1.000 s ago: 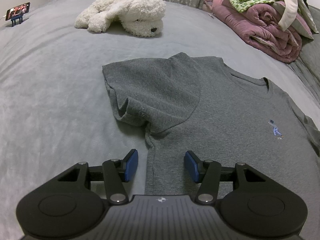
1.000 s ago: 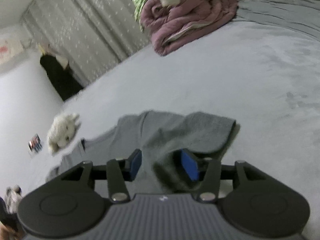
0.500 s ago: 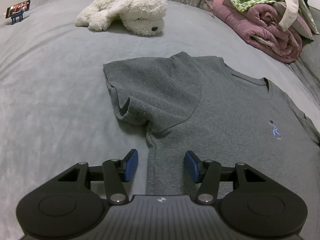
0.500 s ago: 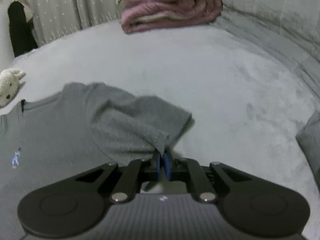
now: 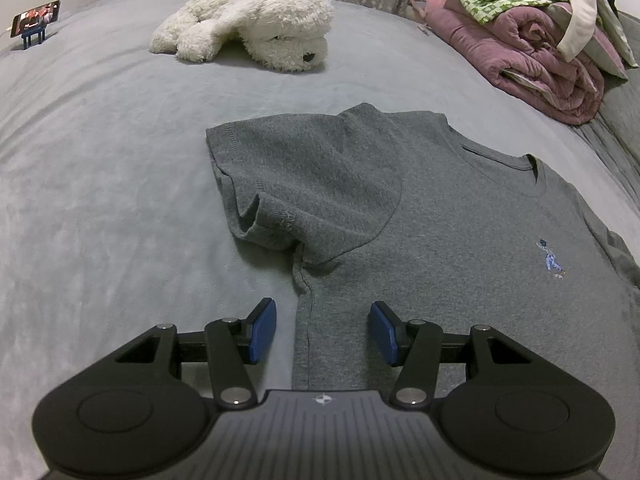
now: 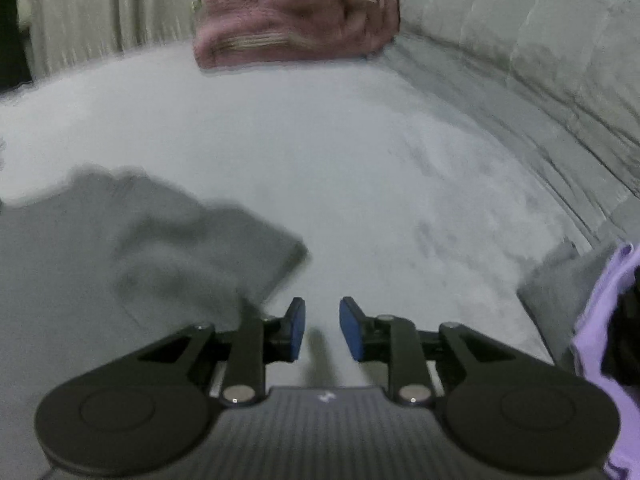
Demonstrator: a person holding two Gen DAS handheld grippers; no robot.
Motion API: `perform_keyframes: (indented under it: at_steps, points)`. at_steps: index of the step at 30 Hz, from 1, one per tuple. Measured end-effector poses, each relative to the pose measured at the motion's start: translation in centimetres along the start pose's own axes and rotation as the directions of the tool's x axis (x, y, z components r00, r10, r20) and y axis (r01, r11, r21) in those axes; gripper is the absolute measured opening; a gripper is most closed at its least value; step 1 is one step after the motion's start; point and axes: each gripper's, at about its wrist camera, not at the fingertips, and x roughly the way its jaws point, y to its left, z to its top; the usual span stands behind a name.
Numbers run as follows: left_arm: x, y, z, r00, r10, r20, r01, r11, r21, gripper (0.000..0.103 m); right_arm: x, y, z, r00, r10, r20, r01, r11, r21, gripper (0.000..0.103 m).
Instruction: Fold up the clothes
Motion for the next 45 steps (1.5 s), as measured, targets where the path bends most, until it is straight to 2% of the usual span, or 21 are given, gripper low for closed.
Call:
perform_keyframes:
  at_steps: [4, 7, 10, 13, 18, 28, 30, 32, 35, 37, 40, 45]
  points:
    - [0.0, -0.2, -0.1, 1.0, 0.007, 0.002, -0.007, 1.0, 0.009, 0.052, -2.7, 2.5, 0.7, 0.981, 0.153, 0.118, -0.147, 0.987, -0.062, 0.023]
    - [0.1, -0.2, -0.1, 1.0, 0.011, 0.004, -0.011, 1.0, 0.015, 0.052, -2.8, 4.4, 0.3, 0.97, 0.215, 0.114, -0.2, 0.971, -0.128, 0.023]
    - [0.1, -0.2, -0.1, 1.0, 0.011, 0.004, -0.011, 1.0, 0.018, 0.052, -0.3, 5.0, -0.4, 0.981, 0.193, 0.006, -0.19, 0.971, -0.149, 0.022]
    - [0.1, -0.1, 0.0, 1.0, 0.004, 0.002, -0.004, 1.0, 0.012, 0.052, 2.2, 4.7, -1.4, 0.975, 0.167, -0.145, -0.188, 0.97, -0.154, 0.022]
    - [0.0, 0.1, 0.0, 1.0, -0.004, -0.001, 0.004, 1.0, -0.002, 0.052, 1.9, 4.2, -1.2, 0.977, 0.157, -0.143, -0.177, 0.974, -0.141, 0.03]
    - [-0.1, 0.4, 0.2, 1.0, -0.01, 0.005, 0.01, 0.999, -0.036, 0.052, 1.7, 5.3, -1.6, 0.986, 0.113, -0.12, -0.133, 0.975, -0.178, 0.034]
    - [-0.4, 0.6, 0.3, 1.0, -0.005, 0.024, 0.007, 0.998, -0.059, 0.052, 1.2, 5.7, -1.4, 0.989, 0.108, -0.096, -0.123, 0.977, -0.172, 0.034]
    - [-0.6, 0.5, 0.3, 0.999, -0.006, 0.046, 0.009, 0.998, -0.062, 0.052, 0.3, 6.7, -1.4, 0.989, 0.136, -0.053, -0.143, 0.975, -0.171, 0.035]
    - [-0.9, 0.2, 0.3, 0.997, -0.011, 0.08, 0.016, 0.998, -0.057, 0.056, -1.0, 8.9, -1.8, 0.972, 0.235, -0.014, -0.234, 0.961, -0.15, 0.043]
    - [-0.7, -0.1, 0.2, 0.996, 0.0, 0.088, 0.005, 0.999, -0.047, 0.056, -1.5, 10.8, -2.5, 0.956, 0.293, -0.02, -0.293, 0.945, -0.142, 0.044]
    - [-0.6, -0.8, -0.1, 0.995, 0.014, 0.098, -0.012, 1.0, -0.022, 0.056, -2.0, 13.7, -4.0, 0.938, 0.343, -0.044, -0.346, 0.921, -0.178, 0.045]
    - [-0.7, -1.9, -0.3, 0.994, 0.014, 0.111, -0.014, 1.0, 0.002, 0.057, -3.5, 17.4, -6.0, 0.918, 0.395, -0.039, -0.394, 0.895, -0.211, 0.056]
